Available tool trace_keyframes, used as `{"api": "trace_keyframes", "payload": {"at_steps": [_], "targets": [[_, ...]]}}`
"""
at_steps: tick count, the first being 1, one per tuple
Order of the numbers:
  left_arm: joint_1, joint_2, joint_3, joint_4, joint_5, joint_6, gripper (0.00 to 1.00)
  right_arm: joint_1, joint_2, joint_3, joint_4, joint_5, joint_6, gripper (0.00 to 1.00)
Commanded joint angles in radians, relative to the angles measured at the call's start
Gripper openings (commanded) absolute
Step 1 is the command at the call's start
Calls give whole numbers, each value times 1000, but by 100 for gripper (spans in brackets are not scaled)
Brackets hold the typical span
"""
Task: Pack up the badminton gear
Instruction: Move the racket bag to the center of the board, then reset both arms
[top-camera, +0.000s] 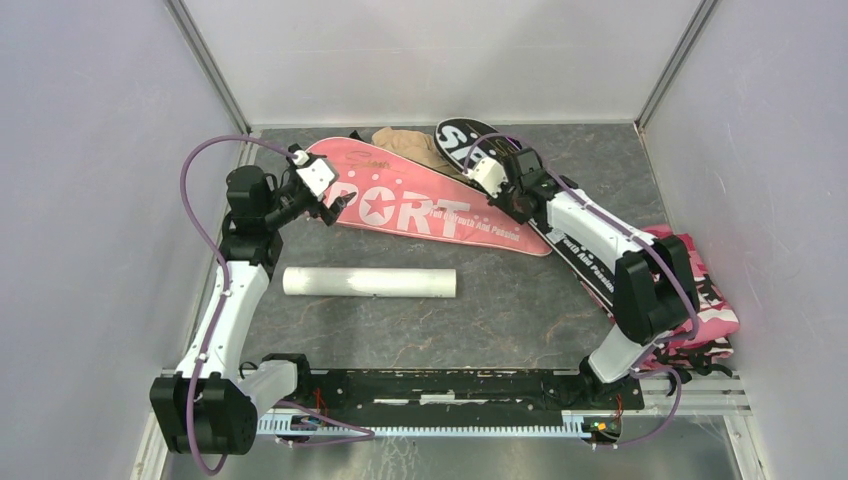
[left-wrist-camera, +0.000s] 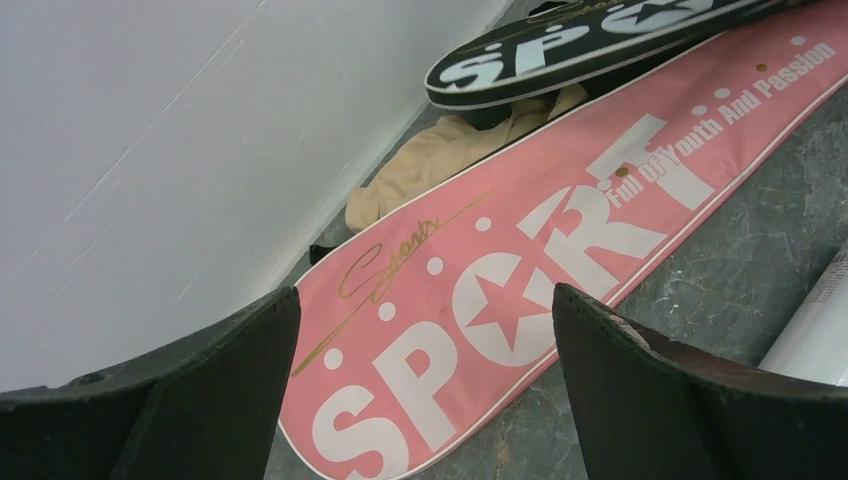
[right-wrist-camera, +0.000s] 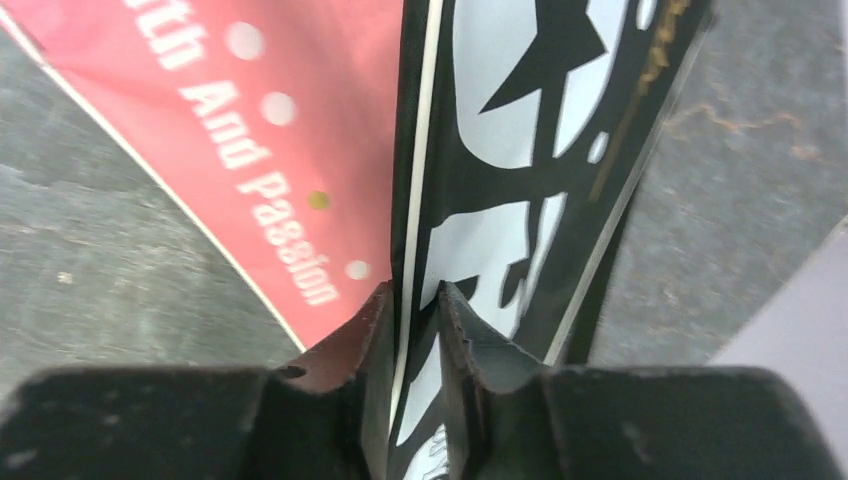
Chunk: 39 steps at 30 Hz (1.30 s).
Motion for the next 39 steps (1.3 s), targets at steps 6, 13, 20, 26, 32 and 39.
{"api": "trace_keyframes", "payload": {"at_steps": [6, 13, 20, 26, 32, 39], "targets": [[0, -27, -29, 73, 10, -120, 100, 22, -44, 27, -1, -103, 72, 76], [2, -4, -29, 155, -81, -328, 100, -34, -258, -48, 16, -159, 91, 98], [2, 51, 41, 97, -64, -393, 100, -253, -495, -145, 96, -287, 142, 98], [2, 22, -15, 212, -181, -576, 100, -292, -668, -249, 219, -157, 187, 98], [2, 3, 54, 127, -368, -709, 100, -296, -791, -344, 375, -94, 253, 98], [2, -81, 14, 175, -371, -725, 100, -304, -837, -424, 460, -118, 319, 98]]}}
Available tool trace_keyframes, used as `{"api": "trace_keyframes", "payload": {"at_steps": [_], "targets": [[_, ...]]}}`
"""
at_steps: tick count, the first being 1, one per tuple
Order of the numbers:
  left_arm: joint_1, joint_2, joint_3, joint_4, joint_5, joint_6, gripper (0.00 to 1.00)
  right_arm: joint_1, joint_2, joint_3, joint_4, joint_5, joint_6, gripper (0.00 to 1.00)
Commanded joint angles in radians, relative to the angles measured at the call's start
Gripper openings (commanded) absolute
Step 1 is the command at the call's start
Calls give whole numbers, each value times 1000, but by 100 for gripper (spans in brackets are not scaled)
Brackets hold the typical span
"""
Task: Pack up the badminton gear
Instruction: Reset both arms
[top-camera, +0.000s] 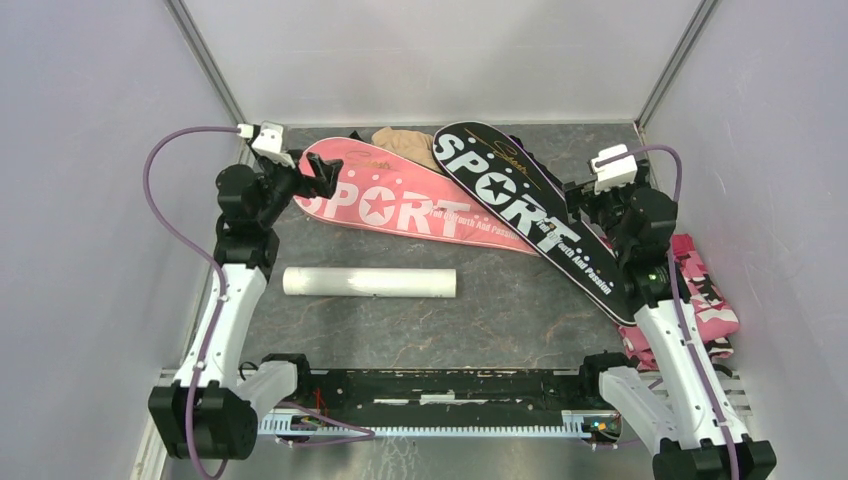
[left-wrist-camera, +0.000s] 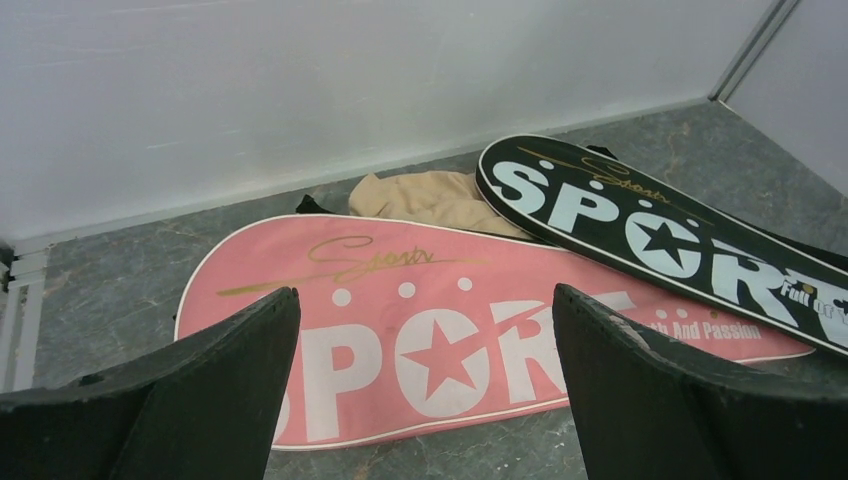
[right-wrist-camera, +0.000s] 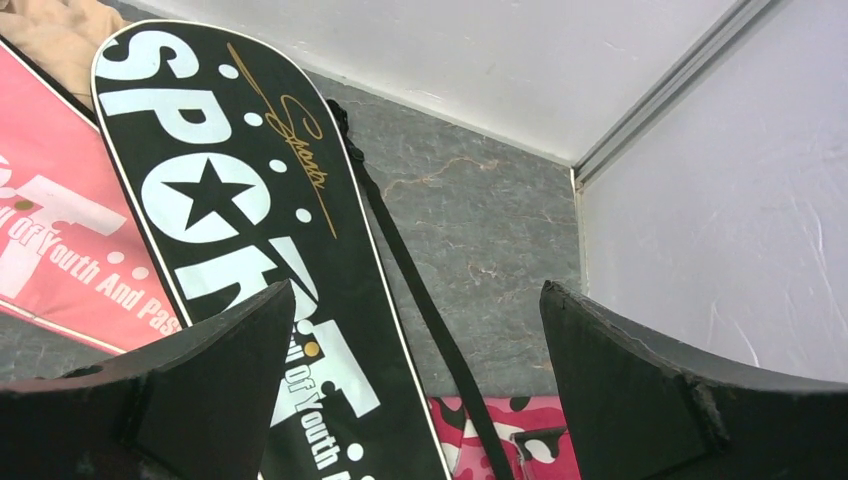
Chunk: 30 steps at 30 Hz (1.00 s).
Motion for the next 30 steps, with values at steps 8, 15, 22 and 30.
{"api": "trace_keyframes", "payload": {"at_steps": [8, 15, 22, 30], "targets": [[2, -205, -133, 139, -56, 12, 100, -7, -69, -103, 133, -105, 2, 98], [2, -274, -213, 189, -112, 10, 100, -22, -155, -152, 108, -176, -39, 98], [2, -316, -149, 55, -109, 45, 100, -58, -174, -138, 85, -232, -42, 98], [4, -301, -110, -12, -93, 41, 100, -63, -165, -122, 62, -245, -52, 98]]}}
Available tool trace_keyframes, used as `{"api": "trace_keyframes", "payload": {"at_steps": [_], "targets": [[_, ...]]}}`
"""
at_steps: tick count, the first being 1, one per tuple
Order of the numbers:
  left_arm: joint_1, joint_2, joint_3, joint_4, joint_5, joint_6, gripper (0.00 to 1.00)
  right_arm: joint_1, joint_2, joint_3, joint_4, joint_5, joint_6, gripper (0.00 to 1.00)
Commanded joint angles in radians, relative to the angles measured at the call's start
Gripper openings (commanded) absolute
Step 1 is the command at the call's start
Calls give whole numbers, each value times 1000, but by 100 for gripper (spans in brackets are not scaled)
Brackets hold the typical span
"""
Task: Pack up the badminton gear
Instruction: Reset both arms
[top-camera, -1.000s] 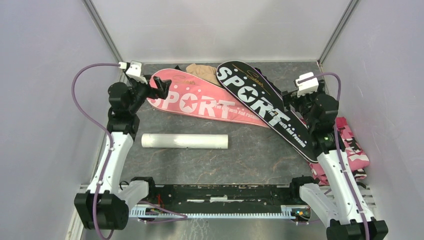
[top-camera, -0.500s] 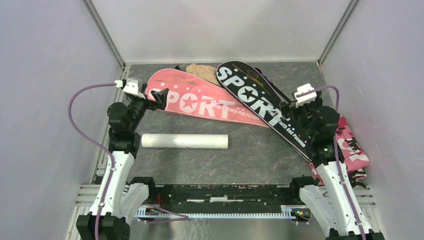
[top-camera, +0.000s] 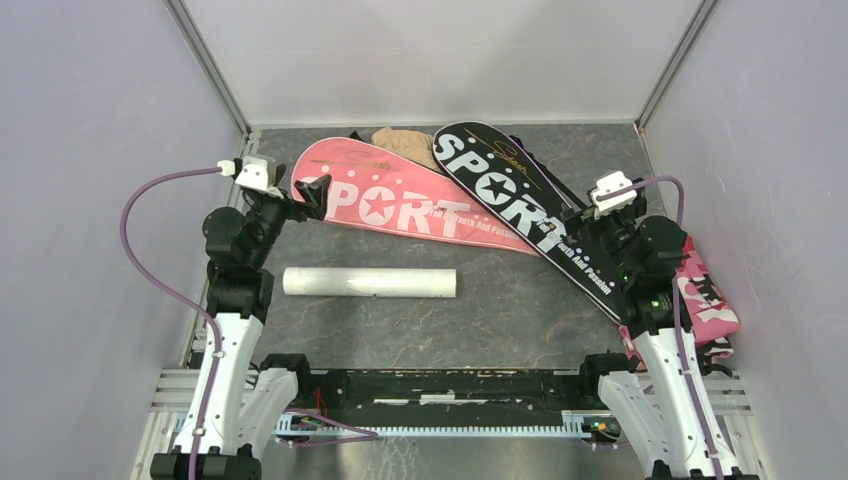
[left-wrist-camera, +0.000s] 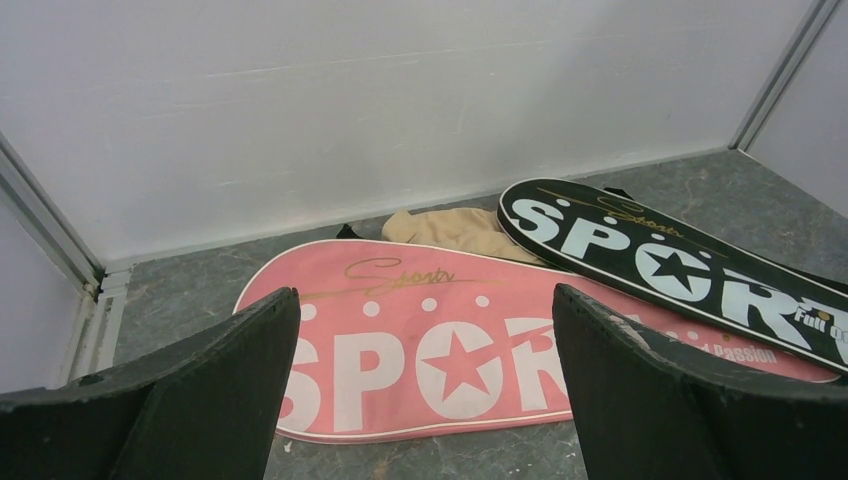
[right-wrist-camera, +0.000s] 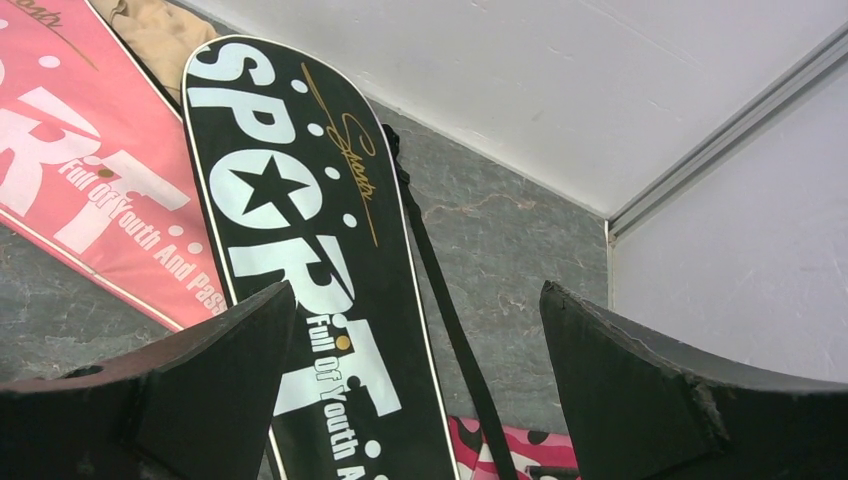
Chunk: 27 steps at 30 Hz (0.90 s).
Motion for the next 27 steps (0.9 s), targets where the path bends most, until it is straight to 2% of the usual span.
{"api": "trace_keyframes", "payload": {"at_steps": [1, 27], "targets": [[5, 9, 42, -32, 0, 33, 100, -6, 0, 29, -5, -20, -14, 98], [40, 30, 14, -7, 26, 18, 100, -6, 21, 37, -29, -43, -35, 98]]}}
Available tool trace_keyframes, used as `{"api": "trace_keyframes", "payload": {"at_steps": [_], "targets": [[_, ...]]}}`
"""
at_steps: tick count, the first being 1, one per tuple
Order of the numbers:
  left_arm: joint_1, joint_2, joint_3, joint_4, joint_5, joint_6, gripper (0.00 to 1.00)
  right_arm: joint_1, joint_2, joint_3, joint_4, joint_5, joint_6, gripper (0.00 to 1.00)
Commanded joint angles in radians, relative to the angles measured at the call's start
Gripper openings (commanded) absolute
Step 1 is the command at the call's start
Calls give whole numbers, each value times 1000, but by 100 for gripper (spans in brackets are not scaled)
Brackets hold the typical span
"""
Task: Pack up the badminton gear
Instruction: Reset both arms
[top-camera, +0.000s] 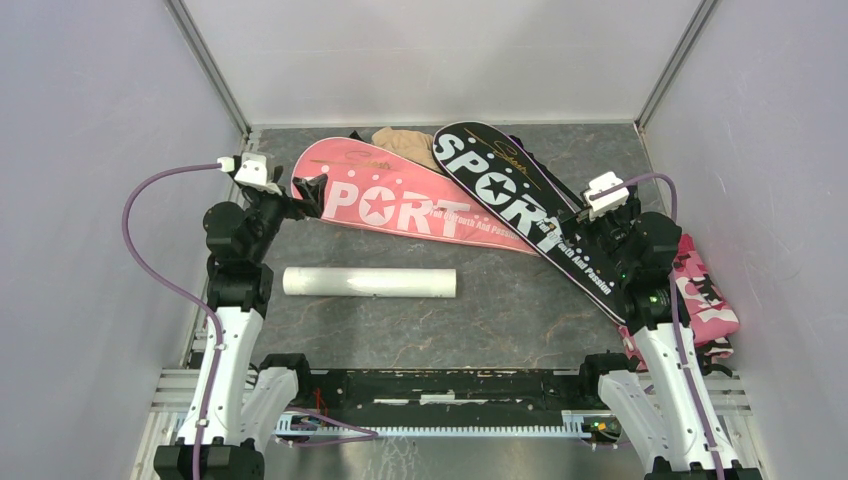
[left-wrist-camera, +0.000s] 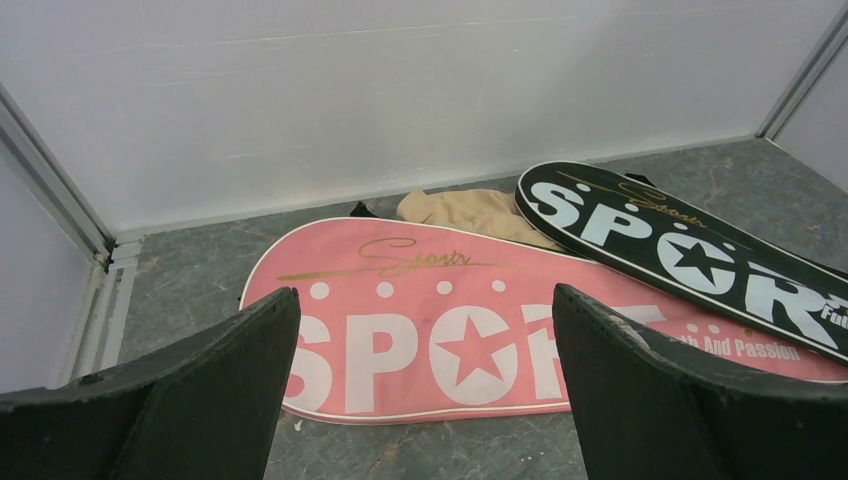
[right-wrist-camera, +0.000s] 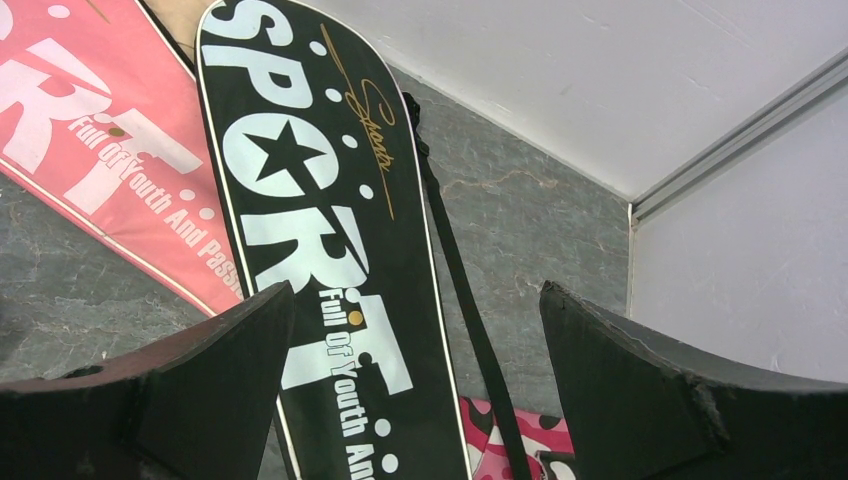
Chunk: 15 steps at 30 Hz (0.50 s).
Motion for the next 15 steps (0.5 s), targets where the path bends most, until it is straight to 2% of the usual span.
{"api": "trace_keyframes", "payload": {"at_steps": [1, 15], "targets": [[7, -6, 6, 18, 18, 19, 100, -5, -7, 38, 19, -15, -9, 98], [8, -4, 4, 20, 25, 22, 100, -4, -5, 36, 21, -7, -10, 98]]}}
